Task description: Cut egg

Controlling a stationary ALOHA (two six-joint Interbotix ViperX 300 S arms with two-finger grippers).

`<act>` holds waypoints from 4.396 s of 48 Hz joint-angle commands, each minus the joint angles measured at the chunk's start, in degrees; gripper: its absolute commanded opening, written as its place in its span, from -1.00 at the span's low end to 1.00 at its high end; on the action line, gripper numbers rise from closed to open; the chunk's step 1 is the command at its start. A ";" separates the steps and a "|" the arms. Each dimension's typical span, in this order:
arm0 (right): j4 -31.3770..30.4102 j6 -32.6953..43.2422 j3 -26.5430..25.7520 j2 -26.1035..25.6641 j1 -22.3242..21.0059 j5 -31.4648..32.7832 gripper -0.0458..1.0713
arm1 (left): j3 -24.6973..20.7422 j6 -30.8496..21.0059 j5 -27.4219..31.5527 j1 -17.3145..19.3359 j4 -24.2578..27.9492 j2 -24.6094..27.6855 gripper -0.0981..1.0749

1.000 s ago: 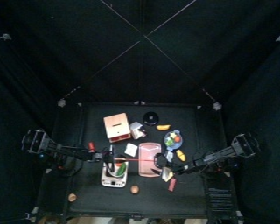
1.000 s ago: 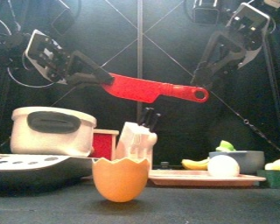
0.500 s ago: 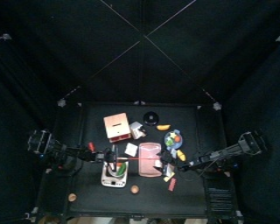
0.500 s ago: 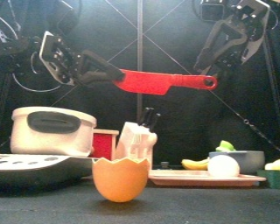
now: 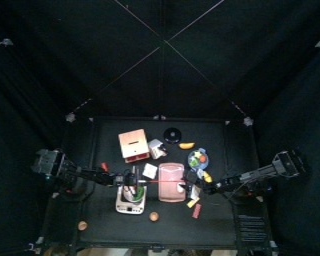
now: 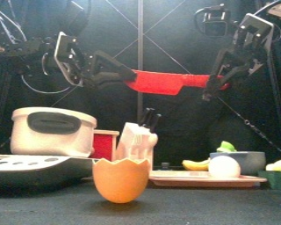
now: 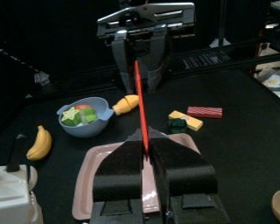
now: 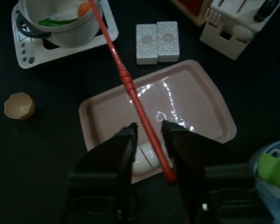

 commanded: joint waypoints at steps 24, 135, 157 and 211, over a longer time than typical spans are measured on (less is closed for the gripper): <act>6.86 -0.18 -0.44 -6.68 -3.08 -0.18 -0.33 | -3.96 -9.84 -0.70 0.88 1.67 4.04 -0.18; 23.55 -23.73 4.92 -2.90 -2.20 -0.97 0.42 | -15.56 -18.54 11.87 2.99 11.25 16.26 -0.18; 24.26 -23.55 6.77 -2.81 -2.11 -0.62 -0.25 | -18.46 -18.54 15.73 2.99 11.25 18.63 -0.18; 25.31 -23.64 8.00 0.97 -2.72 1.05 -0.33 | -20.39 -18.54 17.84 2.46 11.25 19.51 -0.18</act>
